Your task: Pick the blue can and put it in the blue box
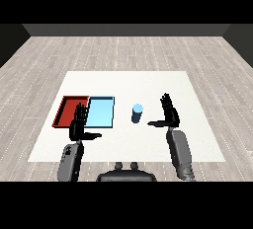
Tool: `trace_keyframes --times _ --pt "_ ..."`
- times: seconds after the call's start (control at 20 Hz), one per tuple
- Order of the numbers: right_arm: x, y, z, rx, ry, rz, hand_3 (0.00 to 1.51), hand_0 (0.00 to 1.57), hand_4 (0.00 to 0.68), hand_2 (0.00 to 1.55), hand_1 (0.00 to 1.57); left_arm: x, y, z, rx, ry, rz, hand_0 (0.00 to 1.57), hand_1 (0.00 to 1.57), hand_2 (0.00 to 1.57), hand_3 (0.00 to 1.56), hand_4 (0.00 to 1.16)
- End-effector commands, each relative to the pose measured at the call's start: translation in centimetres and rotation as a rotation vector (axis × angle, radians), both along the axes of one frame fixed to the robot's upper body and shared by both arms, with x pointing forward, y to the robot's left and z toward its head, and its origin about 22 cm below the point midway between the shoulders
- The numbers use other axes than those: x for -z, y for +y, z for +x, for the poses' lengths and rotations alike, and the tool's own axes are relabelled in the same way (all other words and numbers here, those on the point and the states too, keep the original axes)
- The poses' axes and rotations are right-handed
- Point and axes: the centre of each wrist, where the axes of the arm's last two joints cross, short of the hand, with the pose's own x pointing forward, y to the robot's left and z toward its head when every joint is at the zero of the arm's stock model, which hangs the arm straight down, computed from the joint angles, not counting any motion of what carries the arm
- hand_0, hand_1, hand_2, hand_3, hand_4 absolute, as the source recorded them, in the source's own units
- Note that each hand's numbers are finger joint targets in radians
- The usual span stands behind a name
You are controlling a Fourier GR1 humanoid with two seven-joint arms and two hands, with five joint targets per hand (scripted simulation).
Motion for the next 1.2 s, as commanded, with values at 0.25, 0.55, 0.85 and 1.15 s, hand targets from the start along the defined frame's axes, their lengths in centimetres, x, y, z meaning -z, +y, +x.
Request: trace_keyframes --times 0.25,0.55,0.85,1.15 --pt "0.1 -2.1 0.9 0.001 0.061 0.042 0.0 0.0 0.0 0.0 0.0 1.3 0.1 -0.5 -0.011 -0.001 0.0 0.0 0.0 0.0 0.0 0.0" --pt "2.0 1.6 2.7 0.001 0.109 0.049 0.0 0.0 0.0 0.0 0.0 -0.2 -0.3 -0.1 0.001 -0.002 -0.037 0.0 0.0 0.0 0.0 0.0" --pt "2.0 -0.2 1.4 0.005 0.141 0.073 0.0 0.0 0.0 0.0 0.0 0.8 0.8 1.3 -0.023 -0.013 -0.017 0.0 0.0 0.0 0.0 0.0" --pt "2.9 2.3 4.1 0.004 0.176 0.093 0.0 0.0 0.0 0.0 0.0 -1.5 -0.3 0.6 -0.016 -0.007 -0.036 0.0 0.0 0.0 0.0 0.0"
